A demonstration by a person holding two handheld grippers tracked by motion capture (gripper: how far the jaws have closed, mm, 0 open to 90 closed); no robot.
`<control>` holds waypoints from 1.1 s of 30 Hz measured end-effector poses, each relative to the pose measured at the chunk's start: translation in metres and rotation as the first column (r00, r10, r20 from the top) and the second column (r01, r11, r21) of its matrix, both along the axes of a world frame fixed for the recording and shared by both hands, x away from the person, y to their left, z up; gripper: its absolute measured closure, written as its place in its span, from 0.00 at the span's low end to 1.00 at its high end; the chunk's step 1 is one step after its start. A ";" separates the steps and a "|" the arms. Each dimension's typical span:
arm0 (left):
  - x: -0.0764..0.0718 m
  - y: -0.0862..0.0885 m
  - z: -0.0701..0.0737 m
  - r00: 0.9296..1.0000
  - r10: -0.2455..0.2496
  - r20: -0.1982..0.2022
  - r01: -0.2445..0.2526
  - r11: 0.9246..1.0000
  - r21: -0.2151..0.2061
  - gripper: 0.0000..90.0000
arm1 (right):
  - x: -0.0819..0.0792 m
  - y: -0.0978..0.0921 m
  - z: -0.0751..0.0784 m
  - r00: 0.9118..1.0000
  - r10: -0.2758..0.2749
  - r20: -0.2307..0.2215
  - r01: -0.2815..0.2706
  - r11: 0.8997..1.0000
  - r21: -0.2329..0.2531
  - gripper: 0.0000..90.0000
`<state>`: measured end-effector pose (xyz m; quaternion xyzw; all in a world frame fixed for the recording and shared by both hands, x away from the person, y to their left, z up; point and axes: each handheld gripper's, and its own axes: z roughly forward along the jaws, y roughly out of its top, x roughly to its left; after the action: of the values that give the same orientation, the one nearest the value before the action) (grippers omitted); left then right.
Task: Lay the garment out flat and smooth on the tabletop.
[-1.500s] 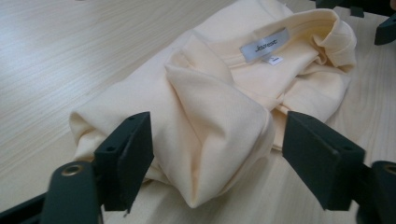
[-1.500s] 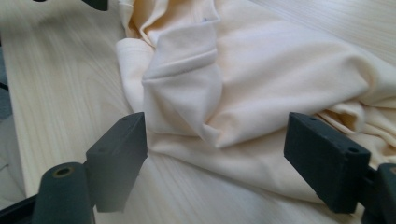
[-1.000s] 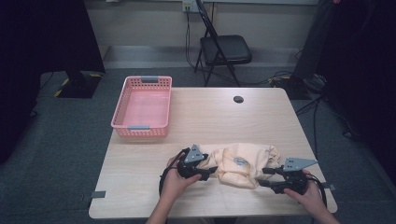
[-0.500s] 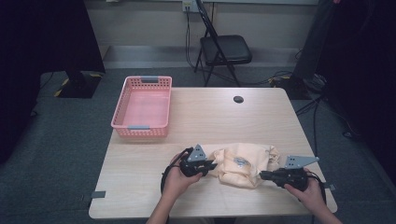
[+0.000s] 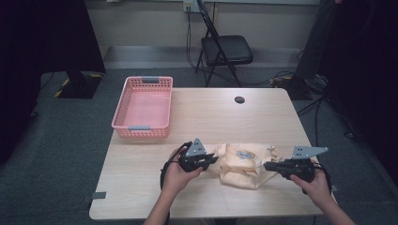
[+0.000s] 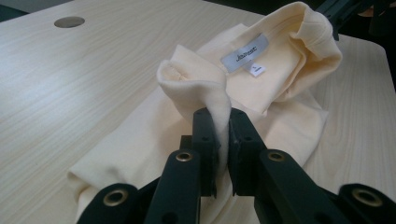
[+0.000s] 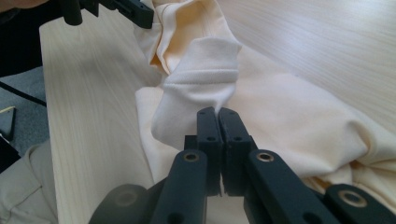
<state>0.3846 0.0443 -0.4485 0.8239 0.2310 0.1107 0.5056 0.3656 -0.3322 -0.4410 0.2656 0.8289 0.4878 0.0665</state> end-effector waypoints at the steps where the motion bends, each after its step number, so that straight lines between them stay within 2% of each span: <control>1: 0.001 0.000 0.001 1.000 0.001 0.001 -0.001 1.000 -0.002 0.93 | 0.002 0.000 0.002 1.000 -0.004 0.000 0.004 1.000 0.002 0.99; 11: 0.012 -0.004 0.013 1.000 0.013 0.011 -0.013 1.000 -0.002 0.93 | 0.020 -0.002 0.013 0.999 -0.034 -0.004 0.034 0.999 0.012 0.99; 19: 0.023 -0.004 0.018 1.000 0.024 0.000 -0.024 1.000 -0.006 0.93 | 0.036 -0.003 0.017 0.998 -0.055 -0.013 0.055 0.998 0.017 0.98; 27: 0.035 -0.007 0.026 1.000 0.030 0.002 -0.030 1.000 -0.007 0.93 | 0.051 -0.001 0.022 0.998 -0.066 -0.018 0.066 0.998 0.001 0.98; 33: 0.044 -0.012 0.032 0.999 0.037 0.007 -0.037 0.999 -0.003 0.93 | 0.062 -0.003 0.026 0.997 -0.078 -0.026 0.078 0.997 0.008 0.98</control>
<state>0.4290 0.0327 -0.4162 0.8185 0.2444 0.1225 0.5053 0.4277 -0.3350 -0.4154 0.3043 0.8164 0.4853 0.0735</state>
